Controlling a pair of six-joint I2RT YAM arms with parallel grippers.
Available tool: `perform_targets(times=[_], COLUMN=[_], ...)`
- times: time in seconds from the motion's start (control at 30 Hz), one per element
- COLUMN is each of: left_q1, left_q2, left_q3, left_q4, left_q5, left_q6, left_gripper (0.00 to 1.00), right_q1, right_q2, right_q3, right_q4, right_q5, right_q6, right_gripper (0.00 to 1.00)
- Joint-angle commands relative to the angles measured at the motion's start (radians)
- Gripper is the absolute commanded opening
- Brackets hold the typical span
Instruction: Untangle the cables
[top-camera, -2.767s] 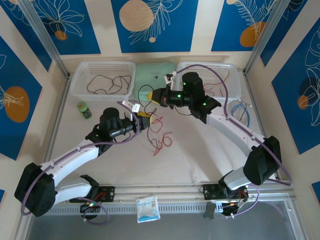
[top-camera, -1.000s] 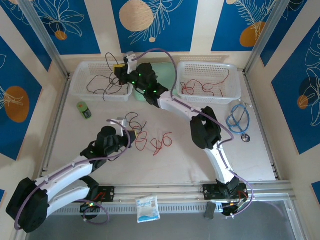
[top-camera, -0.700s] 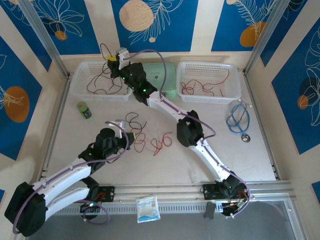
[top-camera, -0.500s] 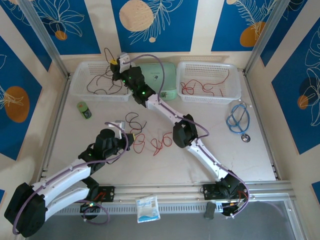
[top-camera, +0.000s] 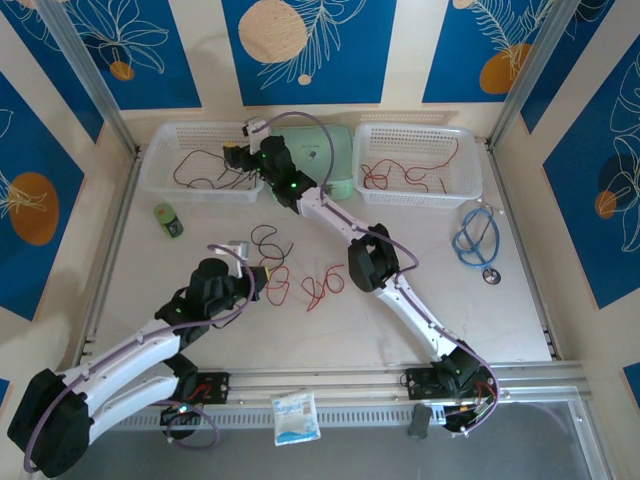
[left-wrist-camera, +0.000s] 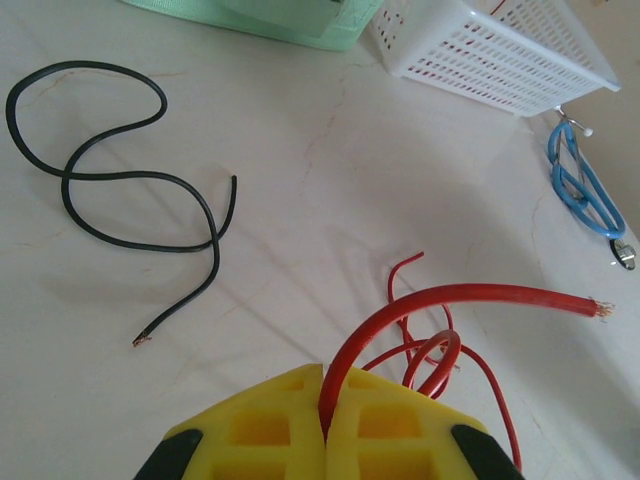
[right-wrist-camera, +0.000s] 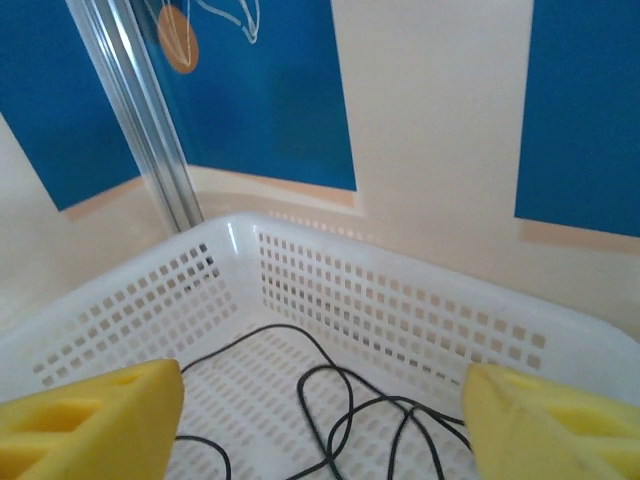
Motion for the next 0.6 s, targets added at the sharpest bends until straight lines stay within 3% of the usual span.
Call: perform_targets(times=[0.0, 0.17, 0.37, 0.57], left_q1=[-0.009, -0.009, -0.009, -0.009], left_q2=[-0.032, -0.047, -0.021, 0.051], left_q3=[0.021, 0.08, 0.202, 0.333], left_q4=[-0.028, -0.061, -0.089, -0.103], left_q5=[-0.011, -0.003, 0.005, 0.017], left_q6=[-0.003, 0.018, 0.064, 0.117], left_gripper=[0.0, 0.0, 0.0, 0.0], right_q1=[0.007, 0.007, -0.005, -0.034], right_q2=[-0.078, -0.183, -0.42, -0.779], right_q3=[0.015, -0.074, -0.279, -0.649], right_q4=[-0.044, -0.065, -0.093, -0.114], right_q5=[0.005, 0.003, -0.009, 0.083], right_q6=[0.006, 0.013, 0.051, 0.094], right_gripper=[0.77, 0.79, 0.9, 0.91])
